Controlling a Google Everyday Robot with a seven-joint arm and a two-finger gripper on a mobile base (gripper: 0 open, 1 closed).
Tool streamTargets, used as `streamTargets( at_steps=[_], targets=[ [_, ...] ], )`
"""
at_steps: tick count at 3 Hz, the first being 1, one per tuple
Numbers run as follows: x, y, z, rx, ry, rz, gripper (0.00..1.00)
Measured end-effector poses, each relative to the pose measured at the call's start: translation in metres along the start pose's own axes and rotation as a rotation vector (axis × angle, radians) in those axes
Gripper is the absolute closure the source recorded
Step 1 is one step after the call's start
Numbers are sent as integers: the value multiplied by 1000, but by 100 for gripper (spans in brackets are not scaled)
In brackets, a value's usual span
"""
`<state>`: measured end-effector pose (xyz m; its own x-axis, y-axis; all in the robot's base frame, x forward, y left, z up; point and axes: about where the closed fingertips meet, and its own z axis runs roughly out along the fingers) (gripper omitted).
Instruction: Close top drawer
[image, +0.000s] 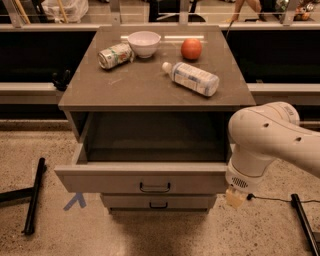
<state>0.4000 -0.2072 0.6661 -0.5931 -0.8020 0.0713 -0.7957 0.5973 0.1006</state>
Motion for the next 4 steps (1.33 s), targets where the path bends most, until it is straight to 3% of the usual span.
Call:
streamTargets(
  at_steps=[1, 2, 3, 4],
  targets=[
    [-2, -3, 3, 26, -6, 9, 100],
    [-17, -23, 8, 68, -100, 27, 100],
    [-40, -39, 11, 69, -185, 25, 100],
    [-56, -44, 11, 66, -221, 17, 100]
  ],
)
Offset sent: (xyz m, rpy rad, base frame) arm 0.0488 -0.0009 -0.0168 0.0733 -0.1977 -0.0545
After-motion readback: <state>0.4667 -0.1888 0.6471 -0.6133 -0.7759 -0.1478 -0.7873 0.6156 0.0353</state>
